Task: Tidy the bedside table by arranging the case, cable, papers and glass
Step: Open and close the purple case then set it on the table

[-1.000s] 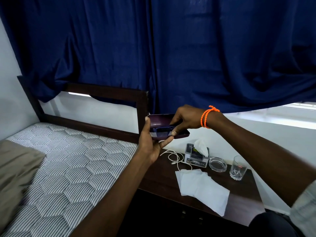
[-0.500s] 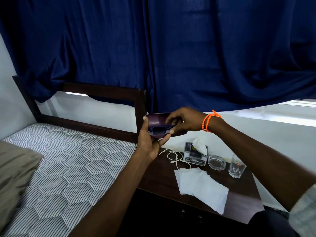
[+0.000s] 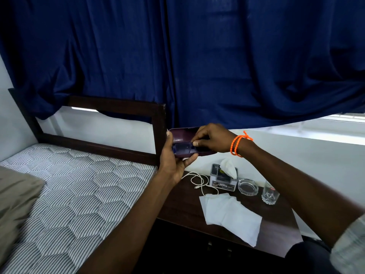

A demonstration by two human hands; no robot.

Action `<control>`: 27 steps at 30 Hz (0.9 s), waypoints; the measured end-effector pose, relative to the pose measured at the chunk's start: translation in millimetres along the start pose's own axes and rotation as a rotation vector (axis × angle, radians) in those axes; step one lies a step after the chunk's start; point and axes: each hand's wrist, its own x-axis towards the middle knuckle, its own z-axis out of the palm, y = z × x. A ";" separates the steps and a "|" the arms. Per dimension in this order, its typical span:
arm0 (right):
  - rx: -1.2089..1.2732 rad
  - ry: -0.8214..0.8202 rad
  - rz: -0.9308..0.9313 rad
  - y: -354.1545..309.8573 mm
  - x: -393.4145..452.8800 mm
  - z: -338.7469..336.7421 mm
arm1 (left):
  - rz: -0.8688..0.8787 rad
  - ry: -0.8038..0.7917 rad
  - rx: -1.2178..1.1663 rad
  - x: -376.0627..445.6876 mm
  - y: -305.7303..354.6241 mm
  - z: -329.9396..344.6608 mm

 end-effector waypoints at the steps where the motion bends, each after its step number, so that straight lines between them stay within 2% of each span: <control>1: 0.006 0.004 0.006 -0.2 0.2 0.2 | 0.002 -0.001 0.007 -0.5 -0.6 1.1; 7: 0.115 0.098 0.082 -1.1 0.3 2.0 | 0.015 -0.001 0.004 0.0 -0.4 2.7; 12: 0.108 0.196 0.130 -3.4 -1.9 4.8 | 0.011 0.020 -0.036 3.0 1.5 -0.9; 15: 0.196 0.332 0.188 1.4 -3.3 9.2 | 0.020 0.031 -0.048 5.5 3.5 -5.4; 19: 0.180 0.573 0.354 9.8 -2.9 18.4 | 0.026 0.048 -0.073 6.9 7.2 -10.0; 21: 0.338 0.556 0.493 11.6 -3.8 22.8 | 0.025 0.047 -0.083 7.3 9.1 -10.8; 23: 0.643 0.445 0.614 7.9 -7.3 27.1 | 0.017 0.039 -0.079 7.8 10.9 -10.7; 25: 0.897 0.324 0.652 1.5 -11.8 31.7 | 0.007 0.025 -0.069 8.4 12.0 -11.1; 27: 0.999 0.267 0.626 -2.9 -15.7 35.1 | 0.008 0.013 -0.060 9.1 12.3 -11.5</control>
